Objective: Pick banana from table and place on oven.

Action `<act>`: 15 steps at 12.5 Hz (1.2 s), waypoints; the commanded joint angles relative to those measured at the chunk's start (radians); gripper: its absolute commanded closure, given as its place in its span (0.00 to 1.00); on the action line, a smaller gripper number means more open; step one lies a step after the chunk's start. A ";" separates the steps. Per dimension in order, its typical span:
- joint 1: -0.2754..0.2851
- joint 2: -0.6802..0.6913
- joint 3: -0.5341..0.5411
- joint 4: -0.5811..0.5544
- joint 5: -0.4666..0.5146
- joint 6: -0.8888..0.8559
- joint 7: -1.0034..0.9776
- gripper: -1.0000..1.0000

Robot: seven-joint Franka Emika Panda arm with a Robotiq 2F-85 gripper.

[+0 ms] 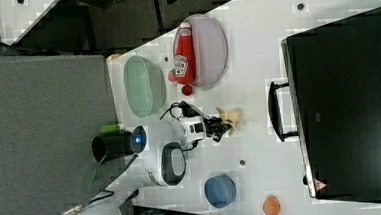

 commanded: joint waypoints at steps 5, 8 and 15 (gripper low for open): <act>0.001 -0.465 0.007 0.140 0.029 -0.493 0.033 0.76; -0.003 -0.553 -0.026 0.316 0.041 -0.784 0.033 0.76; -0.065 -0.482 -0.297 0.521 -0.005 -0.989 -0.117 0.76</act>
